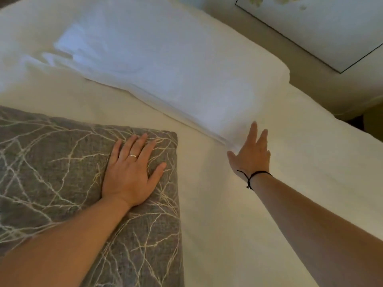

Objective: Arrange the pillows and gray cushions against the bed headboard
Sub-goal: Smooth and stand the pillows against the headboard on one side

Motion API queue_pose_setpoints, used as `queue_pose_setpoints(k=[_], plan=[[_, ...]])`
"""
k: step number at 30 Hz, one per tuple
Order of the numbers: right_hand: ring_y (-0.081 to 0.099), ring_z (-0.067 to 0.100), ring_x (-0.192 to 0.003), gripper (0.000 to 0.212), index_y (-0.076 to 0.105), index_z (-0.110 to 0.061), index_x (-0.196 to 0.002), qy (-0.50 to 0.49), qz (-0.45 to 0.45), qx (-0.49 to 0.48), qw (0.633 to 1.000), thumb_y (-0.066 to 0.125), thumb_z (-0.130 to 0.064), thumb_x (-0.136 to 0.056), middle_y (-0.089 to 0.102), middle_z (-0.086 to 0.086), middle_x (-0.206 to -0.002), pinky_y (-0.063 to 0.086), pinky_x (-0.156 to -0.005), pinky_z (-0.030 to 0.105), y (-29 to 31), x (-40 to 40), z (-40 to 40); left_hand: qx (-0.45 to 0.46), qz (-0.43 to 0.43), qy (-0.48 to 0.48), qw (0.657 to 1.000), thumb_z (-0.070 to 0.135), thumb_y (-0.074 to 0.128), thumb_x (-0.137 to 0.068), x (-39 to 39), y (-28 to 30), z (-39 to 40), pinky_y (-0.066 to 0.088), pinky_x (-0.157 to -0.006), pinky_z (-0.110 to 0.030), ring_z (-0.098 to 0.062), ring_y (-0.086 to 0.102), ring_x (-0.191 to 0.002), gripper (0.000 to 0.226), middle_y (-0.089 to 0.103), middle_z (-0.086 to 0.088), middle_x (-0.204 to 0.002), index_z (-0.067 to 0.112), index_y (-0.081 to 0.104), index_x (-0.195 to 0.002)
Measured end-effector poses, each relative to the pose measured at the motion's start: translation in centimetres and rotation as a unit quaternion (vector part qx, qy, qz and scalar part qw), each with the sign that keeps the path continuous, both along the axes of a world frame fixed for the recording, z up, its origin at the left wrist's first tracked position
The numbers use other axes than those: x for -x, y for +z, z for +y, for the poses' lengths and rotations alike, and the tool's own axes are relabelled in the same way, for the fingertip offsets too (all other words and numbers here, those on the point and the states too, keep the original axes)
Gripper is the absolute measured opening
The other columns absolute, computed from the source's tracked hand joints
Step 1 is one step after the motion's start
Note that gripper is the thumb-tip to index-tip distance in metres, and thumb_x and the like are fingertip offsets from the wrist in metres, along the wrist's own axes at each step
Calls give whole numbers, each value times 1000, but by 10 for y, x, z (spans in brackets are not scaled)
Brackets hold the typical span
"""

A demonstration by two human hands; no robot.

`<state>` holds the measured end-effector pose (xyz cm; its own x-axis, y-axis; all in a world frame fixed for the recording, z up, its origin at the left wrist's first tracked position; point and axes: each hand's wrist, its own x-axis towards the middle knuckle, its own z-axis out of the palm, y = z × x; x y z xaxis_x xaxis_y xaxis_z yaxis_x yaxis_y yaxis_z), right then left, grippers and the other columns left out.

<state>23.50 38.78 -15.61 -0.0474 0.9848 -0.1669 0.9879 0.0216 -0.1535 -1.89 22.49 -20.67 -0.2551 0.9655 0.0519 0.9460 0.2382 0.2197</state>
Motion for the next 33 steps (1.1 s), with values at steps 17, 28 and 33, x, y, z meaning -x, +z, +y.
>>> queue_pose_setpoints(k=[17, 28, 33], plan=[[59, 41, -81, 32, 54, -11, -110, -58, 20, -72, 995, 45, -1, -81, 58, 16, -81, 51, -68, 42, -51, 5, 57, -106, -42, -8, 993, 64, 34, -92, 4, -43, 10, 16, -120, -53, -30, 33, -142, 65, 43, -7, -152, 23, 47, -141], [61, 26, -70, 9, 62, -10, -81, 84, 55, 251, 963, 59, -18, -85, 65, 7, -78, 42, -58, 28, 61, 20, -81, 58, -92, 19, 994, 74, 26, -89, 2, 23, 2, 4, -123, -43, -17, 13, -150, 79, 22, 3, -163, 31, 16, -154], [48, 16, -50, 38, 44, -18, -55, -51, 203, 264, 942, 61, -30, -87, 53, -3, -51, 37, -53, 30, 146, -11, -181, 63, -315, 52, 946, 54, 60, -88, -33, 113, -35, 28, -118, -52, -22, 18, -149, 92, 14, 6, -162, 40, -5, -151]])
